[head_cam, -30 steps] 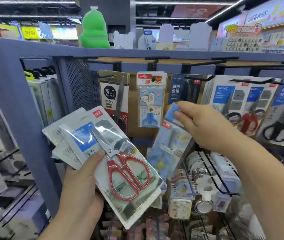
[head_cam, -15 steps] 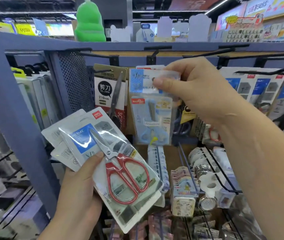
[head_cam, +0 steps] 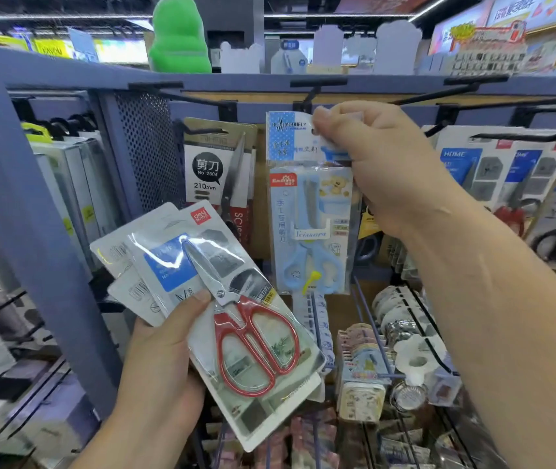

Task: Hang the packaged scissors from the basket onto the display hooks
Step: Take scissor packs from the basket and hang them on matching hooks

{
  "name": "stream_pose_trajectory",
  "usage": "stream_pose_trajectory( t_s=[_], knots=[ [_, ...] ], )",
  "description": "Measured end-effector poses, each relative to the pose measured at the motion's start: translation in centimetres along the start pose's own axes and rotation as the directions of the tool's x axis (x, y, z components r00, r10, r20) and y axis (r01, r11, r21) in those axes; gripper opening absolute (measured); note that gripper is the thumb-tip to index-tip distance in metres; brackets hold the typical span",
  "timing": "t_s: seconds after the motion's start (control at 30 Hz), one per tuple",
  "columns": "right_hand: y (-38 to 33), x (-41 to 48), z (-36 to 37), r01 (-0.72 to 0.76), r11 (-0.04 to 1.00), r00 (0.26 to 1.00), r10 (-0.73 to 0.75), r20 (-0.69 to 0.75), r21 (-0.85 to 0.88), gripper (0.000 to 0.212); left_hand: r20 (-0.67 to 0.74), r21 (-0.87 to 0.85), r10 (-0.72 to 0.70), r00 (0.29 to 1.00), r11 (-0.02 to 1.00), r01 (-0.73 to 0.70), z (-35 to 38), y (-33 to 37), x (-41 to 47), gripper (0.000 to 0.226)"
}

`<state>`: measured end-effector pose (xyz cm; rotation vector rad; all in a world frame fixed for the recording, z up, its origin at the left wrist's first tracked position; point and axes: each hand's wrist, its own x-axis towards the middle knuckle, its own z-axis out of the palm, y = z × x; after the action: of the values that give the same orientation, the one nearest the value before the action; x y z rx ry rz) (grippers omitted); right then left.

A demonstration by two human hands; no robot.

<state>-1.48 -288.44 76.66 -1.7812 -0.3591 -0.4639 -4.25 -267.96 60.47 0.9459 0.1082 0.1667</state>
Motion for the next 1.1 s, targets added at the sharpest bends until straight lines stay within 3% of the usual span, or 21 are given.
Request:
stream_pose_trajectory(
  t_s=[0.23, 0.5, 0.7, 0.9, 1.03, 1.1],
  knots=[
    [-0.3, 0.3, 0.2, 0.005, 1.0, 0.993, -0.003, -0.114, 0.011, 0.03, 0.011, -0.022, 0.002, 1.0, 1.0, -0.002, 0.2, 0.1, -0.2, 0.057],
    [0.1, 0.5, 0.6, 0.056, 0.993, 0.983, -0.073, -0.168, -0.103, 0.038, 0.036, -0.004, 0.003, 0.999, 1.0, -0.003, -0.2, 0.0, -0.4, 0.054],
    [1.6, 1.9, 0.7, -0.043, 0.995, 0.988, 0.029, -0.151, -0.092, 0.031, 0.045, -0.004, 0.008, 0.999, 1.0, -0.007, -0.4, 0.3, -0.5, 0.056],
    [5.6, 5.9, 1.5, -0.108, 0.989, 0.95, 0.073, -0.304, -0.1, 0.051, 0.059, -0.003, 0.013, 0.998, 1.0, -0.013, -0.2, 0.6, -0.6, 0.056],
    [7.3, 7.3, 1.8, -0.14, 0.977, 0.933, 0.075, -0.352, -0.162, 0.056, 0.051, 0.007, 0.003, 0.999, 1.0, -0.004, 0.2, 0.7, -0.7, 0.051],
    [7.7, 6.2, 2.2, -0.159, 0.98, 0.931, 0.11, -0.349, -0.117, 0.049, 0.048, 0.008, -0.012, 0.999, 1.0, 0.011, 0.2, 0.7, -0.7, 0.05]
  ],
)
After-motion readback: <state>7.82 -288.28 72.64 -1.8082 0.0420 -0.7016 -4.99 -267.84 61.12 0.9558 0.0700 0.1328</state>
